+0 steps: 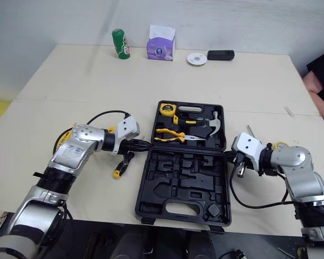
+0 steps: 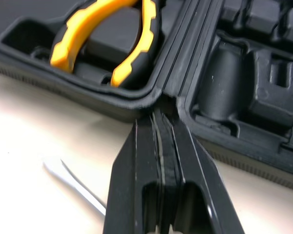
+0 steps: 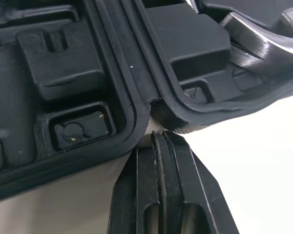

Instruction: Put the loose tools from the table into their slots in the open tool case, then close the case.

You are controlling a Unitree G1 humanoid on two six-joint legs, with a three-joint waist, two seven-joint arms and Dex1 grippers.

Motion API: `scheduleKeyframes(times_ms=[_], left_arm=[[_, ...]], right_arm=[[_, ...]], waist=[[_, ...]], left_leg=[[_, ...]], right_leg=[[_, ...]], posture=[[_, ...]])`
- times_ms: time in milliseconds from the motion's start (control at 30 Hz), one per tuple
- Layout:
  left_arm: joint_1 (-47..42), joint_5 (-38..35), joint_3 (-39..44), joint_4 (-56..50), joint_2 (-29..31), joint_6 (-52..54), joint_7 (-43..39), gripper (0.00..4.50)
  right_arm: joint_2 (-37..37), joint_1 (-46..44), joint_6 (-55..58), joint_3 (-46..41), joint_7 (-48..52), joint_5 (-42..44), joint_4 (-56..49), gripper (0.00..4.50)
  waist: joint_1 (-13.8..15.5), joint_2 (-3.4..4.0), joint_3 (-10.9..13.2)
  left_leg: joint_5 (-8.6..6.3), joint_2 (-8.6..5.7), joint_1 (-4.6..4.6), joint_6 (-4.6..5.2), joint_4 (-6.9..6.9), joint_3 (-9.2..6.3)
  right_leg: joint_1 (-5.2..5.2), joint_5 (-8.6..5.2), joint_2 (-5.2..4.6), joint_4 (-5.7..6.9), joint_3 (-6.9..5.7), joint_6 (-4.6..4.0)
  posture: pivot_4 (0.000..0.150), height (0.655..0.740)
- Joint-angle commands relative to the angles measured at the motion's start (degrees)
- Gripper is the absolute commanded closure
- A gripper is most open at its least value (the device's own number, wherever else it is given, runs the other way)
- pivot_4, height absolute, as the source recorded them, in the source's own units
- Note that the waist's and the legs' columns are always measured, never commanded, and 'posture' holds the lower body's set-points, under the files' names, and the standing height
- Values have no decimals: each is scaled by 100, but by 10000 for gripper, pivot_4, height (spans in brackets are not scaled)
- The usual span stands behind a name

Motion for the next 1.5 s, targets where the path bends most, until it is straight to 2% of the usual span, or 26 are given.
scheduleKeyframes(times_ms=[33,433,700,933,1133,1233,1300,1333,1467,1500], left_arm=[[123,-224,-8,-558,118,-22,-280,44718],[343,-230,133,-793,236,38,-209,44718],[455,-376,368,-785,318,-448,-331,44718],[464,-479,746,-327,742,-1257,-556,44718],[775,-1102,1812,-392,1517,-1178,-711,44718],[1212,-1321,2513,-78,1903,-1252,-673,35171],[1475,-1337,2951,220,2098,-1437,-530,26746],[1590,-1331,3183,416,2177,-1550,-414,21258],[2151,-1324,4143,1390,2506,-2103,-60,3199],[2265,-1314,4268,1544,2565,-2221,-20,458]], right_arm=[[94,-13,-29,45,-40,177,-508,45000],[75,-16,106,245,72,147,-673,45000],[-141,82,-265,68,17,-2,-359,45000],[-511,246,-761,-471,117,294,-270,45000],[-977,1052,-834,-1747,344,984,-519,45000],[-1147,1550,-884,-2489,398,1096,-516,35028],[-1197,1896,-1030,-2973,427,1107,-448,26023],[-1218,2077,-1132,-3229,416,1054,-353,19831],[-1154,2669,-1693,-4292,167,853,262,149],[-1144,2772,-1820,-4441,116,822,393,0]], waist=[[-28,0,0],[-32,1,0],[-23,1,0],[1,1,0],[46,3,1],[38,6,3],[57,6,3],[69,6,3],[92,7,3],[90,7,3]], left_leg=[[0,1,0,-1,0,0],[-1,3,1,-1,2,0],[-1,3,1,0,2,1],[-2,3,3,2,4,3],[-6,3,2,6,4,5],[-8,3,11,7,-1,8],[-13,4,13,7,2,7],[-17,6,13,8,2,6],[-40,7,13,17,5,12],[-47,7,13,21,2,18]], right_leg=[[0,0,1,0,0,0],[-1,1,2,2,1,-2],[0,1,1,1,1,-2],[1,1,0,2,2,-2],[1,1,1,-3,2,-2],[4,2,0,0,6,-2],[5,1,1,3,6,-2],[4,2,0,2,6,-2],[4,1,0,-4,10,-2],[2,2,-2,-8,14,-1]], posture=[[1500,7400],[1500,7400],[1500,7400],[1500,7400],[1500,7400],[1500,7400],[1500,7400],[1500,7400],[1500,7400],[1500,7400]])
